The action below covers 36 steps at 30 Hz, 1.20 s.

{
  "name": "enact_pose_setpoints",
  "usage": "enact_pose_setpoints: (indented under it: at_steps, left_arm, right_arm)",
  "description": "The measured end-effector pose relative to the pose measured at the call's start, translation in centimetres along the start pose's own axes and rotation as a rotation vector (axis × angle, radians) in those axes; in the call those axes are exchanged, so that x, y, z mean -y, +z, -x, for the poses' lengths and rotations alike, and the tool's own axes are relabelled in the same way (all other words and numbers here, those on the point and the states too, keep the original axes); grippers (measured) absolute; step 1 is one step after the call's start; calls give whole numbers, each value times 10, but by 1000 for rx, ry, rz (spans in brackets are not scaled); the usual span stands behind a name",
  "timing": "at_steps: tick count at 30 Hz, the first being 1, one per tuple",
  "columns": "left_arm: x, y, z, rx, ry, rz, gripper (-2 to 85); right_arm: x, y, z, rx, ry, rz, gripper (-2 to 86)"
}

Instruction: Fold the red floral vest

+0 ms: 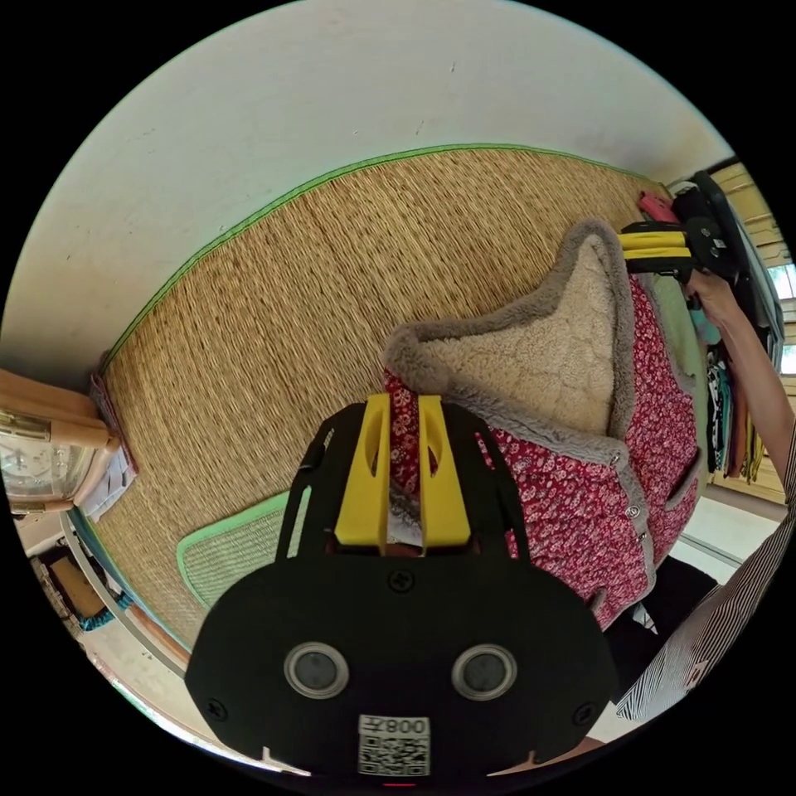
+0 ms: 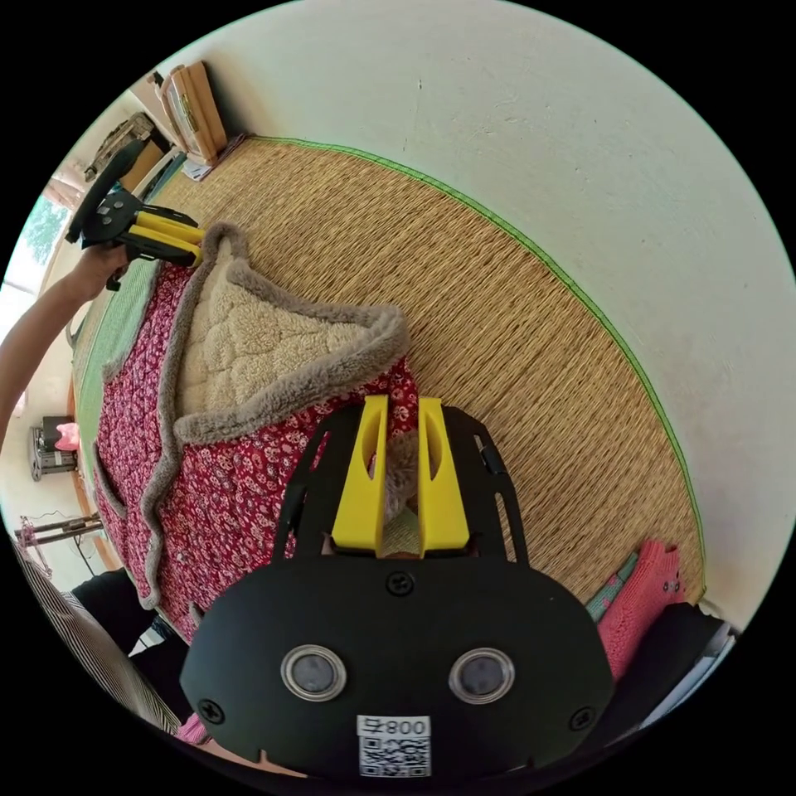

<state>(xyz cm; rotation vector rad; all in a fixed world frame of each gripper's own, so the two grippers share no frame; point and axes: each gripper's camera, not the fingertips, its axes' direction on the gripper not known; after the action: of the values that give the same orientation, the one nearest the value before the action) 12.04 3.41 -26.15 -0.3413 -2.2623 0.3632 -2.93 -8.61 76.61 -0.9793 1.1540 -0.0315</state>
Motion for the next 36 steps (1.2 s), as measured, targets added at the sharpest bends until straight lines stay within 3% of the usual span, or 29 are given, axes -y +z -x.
enact_pose_setpoints:
  at_steps: [6, 19, 25, 36]
  left_arm:
    - [-35, -13, -27, 77, 9, -53, 22]
    - [-186, -61, -101, -16, 9, -280, 13]
    - [-260, -47, -155, -31, 57, -228, 12]
    - [-355, 41, -217, -138, -50, -127, 13]
  right_arm:
    - [-33, -28, 18, -14, 14, -18, 33]
    - [-197, -138, 93, 69, -19, -216, 23]
    - [-275, -153, 141, 113, -40, -208, 24]
    - [-380, -123, 205, 157, -65, -129, 24]
